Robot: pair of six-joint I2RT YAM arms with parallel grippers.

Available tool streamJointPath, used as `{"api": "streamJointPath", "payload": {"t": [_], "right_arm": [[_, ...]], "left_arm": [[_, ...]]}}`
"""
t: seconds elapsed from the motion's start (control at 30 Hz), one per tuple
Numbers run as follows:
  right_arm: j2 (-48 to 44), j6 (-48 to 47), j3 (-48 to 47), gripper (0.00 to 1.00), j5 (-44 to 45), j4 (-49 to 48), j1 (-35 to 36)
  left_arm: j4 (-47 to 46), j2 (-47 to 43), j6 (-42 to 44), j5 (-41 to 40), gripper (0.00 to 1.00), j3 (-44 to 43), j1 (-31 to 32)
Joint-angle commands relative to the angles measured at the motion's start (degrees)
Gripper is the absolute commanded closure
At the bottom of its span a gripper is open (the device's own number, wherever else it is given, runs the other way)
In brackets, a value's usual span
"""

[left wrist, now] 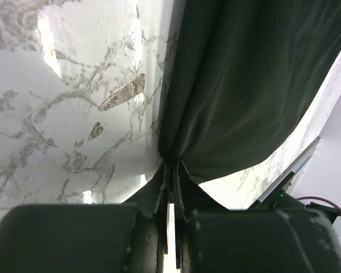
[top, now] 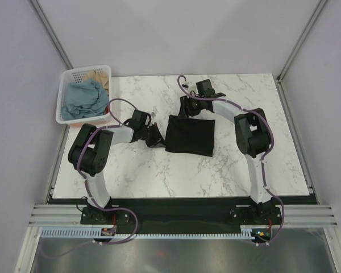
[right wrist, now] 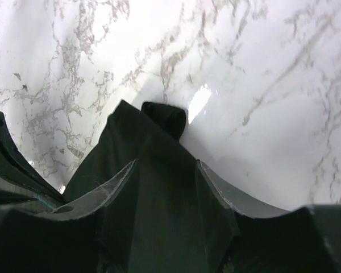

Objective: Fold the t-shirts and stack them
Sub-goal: Fold the tshirt

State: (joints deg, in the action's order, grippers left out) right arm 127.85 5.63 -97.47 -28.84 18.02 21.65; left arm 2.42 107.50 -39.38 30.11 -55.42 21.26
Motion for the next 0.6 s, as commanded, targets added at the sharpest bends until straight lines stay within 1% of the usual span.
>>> {"api": "streamJointPath", "payload": {"t": [0.0,0.1,0.27,0.33,0.37,0.47,0.5,0.57], "right_arm": [[2.6,-7.3,-6.0,0.47,-6.4,-2.3,0.1],[6.2,-9.0,-10.4,0.45,-10.7,-0.3,0.2],[11.5,-10.2,-15.6,0.44,-13.7,2.5,0.2],[13.0,-10.0,-16.5,0.46,-14.7,2.5,0.2],[13.6,-9.8,-17.6,0.48,-14.8,2.5,0.2],[16.2,-7.4,-20.8,0.71,-14.7,1.6,0.2],[17.0,-6.5,-21.9,0.83,-14.7,1.3,0.2],[19.3,-3.5,-24.7,0.9,-14.6,0.2,0.2]], "left_arm": [[0.1,1.2,2.5,-2.6,0.95,-0.3,0.1],[0.1,1.7,2.6,-2.5,0.95,-0.4,0.1],[0.1,2.5,2.7,-2.1,0.96,-0.5,0.1],[0.1,2.4,2.8,-2.2,0.96,-0.3,0.1],[0.1,2.4,2.7,-2.2,0.96,0.0,0.1],[0.1,1.9,2.2,-2.2,0.97,0.7,0.1],[0.1,1.8,2.1,-2.2,0.97,0.9,0.1],[0.2,1.6,1.9,-2.2,0.97,1.4,0.1]]}}
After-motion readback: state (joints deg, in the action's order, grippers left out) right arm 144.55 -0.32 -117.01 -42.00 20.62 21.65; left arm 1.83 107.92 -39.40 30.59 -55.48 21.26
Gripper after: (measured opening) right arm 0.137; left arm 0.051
